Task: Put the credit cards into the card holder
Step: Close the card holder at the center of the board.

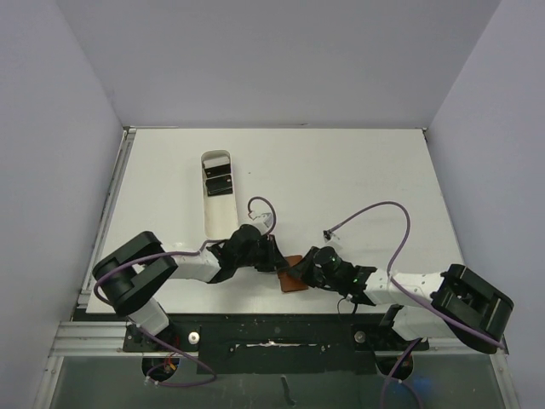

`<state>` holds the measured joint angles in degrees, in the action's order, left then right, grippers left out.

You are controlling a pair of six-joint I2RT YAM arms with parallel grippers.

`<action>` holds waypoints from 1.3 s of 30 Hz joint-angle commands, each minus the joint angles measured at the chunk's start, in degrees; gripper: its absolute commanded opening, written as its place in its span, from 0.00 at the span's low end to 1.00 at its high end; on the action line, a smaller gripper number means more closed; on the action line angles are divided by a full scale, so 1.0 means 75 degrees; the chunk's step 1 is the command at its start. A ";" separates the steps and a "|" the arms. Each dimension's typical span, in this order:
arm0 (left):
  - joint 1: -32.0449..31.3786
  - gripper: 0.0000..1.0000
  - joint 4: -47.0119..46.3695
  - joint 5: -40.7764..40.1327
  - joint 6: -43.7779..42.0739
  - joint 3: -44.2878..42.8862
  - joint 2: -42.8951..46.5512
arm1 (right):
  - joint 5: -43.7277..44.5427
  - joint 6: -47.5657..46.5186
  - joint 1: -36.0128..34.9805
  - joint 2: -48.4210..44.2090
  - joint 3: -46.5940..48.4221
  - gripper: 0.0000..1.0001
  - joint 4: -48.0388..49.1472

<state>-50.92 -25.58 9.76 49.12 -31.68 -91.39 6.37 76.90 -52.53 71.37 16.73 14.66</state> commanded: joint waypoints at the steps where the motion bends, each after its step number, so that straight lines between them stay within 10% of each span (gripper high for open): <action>1: -0.0011 0.08 -0.0186 0.0144 -0.0138 -0.0407 -0.0664 | 0.0578 -0.0460 -0.0034 -0.0045 0.0065 0.06 -0.2343; 39: -0.0021 0.07 0.0681 -0.0275 -0.0377 -0.0497 -0.1027 | 0.1005 -0.0176 -0.0136 0.0308 0.0571 0.02 -0.4153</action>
<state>-51.18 -27.31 11.49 48.82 -35.73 -97.21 11.94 76.42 -53.71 69.87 22.92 -2.59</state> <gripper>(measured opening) 0.070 0.033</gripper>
